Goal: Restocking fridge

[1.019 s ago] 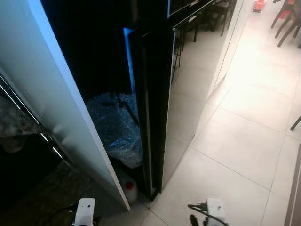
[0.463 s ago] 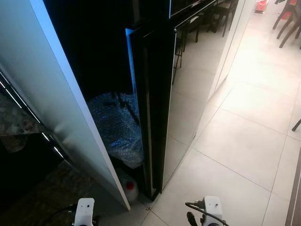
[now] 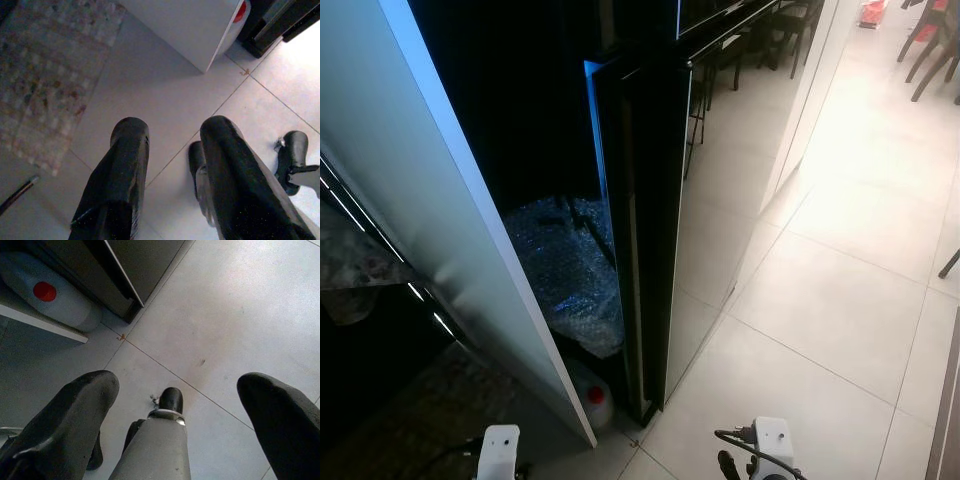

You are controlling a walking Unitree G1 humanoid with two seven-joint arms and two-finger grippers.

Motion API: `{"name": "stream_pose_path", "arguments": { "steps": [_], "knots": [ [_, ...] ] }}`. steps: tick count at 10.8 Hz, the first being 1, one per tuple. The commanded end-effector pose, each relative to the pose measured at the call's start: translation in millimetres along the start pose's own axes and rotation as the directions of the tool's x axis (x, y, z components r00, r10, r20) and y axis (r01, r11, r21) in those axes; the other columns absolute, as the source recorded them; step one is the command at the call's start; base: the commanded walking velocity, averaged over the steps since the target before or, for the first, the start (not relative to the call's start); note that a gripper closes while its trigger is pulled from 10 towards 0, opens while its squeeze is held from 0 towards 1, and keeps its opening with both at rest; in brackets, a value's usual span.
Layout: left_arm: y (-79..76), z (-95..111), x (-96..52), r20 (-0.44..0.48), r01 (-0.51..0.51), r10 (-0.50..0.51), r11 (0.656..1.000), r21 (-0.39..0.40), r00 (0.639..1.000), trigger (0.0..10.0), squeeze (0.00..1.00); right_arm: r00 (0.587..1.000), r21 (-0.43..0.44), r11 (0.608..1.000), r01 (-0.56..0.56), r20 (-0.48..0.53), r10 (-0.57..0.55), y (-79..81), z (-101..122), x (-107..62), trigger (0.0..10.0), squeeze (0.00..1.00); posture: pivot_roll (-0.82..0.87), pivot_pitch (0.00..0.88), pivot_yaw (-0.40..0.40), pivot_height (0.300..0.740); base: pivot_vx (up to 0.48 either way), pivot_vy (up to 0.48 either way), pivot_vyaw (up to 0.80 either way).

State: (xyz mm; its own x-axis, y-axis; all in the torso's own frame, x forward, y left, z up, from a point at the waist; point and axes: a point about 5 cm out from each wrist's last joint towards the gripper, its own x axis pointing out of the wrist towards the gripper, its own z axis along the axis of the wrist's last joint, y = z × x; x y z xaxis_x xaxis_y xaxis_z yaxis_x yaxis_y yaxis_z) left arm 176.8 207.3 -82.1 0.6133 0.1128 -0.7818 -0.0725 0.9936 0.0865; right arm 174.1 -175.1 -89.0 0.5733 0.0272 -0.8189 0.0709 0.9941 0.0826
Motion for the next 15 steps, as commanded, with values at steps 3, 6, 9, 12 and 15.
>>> {"name": "stream_pose_path", "arguments": {
  "steps": [3,6,9,12,15],
  "knots": [
    [3.4,-8,-1.7,-0.027,-0.014,0.014,1.0,-0.007,1.0,10.0,0.0,1.0,0.014,1.0,0.006,-0.004,-0.006,-3.2,-4,-1.2,10.0,0.0,-0.02,0.0,0.041,0.74,0.0,0.0,0.0],
    [4.5,-7,-1.6,-0.026,-0.02,0.02,1.0,-0.012,0.999,10.0,0.0,1.0,-0.005,1.0,-0.003,-0.015,0.003,-1.2,-10,-2.3,10.0,0.0,-0.03,0.0,0.041,0.74,0.0,0.0,0.0],
    [3.7,-6,-1.1,-0.025,-0.017,0.017,1.0,-0.01,1.0,10.0,0.0,1.0,0.013,1.0,0.009,-0.011,-0.009,-4.3,-9,-2.5,10.0,0.0,-0.05,0.0,0.049,0.74,0.0,0.0,0.0],
    [2.6,-4,-0.6,-0.021,-0.013,0.013,1.0,-0.012,1.0,10.0,0.0,1.0,0.016,1.0,0.017,-0.008,-0.016,-6.9,-7,-2.5,10.0,0.0,-0.05,0.0,0.05,0.74,0.0,0.0,0.0],
    [1.4,-6,-0.8,-0.03,-0.02,0.019,0.999,-0.033,0.999,10.0,0.0,1.0,0.035,0.999,-0.005,0.024,0.004,-4.7,2,-0.9,10.0,0.0,-0.03,0.0,0.032,0.74,0.0,0.0,0.0]
  ]
}}
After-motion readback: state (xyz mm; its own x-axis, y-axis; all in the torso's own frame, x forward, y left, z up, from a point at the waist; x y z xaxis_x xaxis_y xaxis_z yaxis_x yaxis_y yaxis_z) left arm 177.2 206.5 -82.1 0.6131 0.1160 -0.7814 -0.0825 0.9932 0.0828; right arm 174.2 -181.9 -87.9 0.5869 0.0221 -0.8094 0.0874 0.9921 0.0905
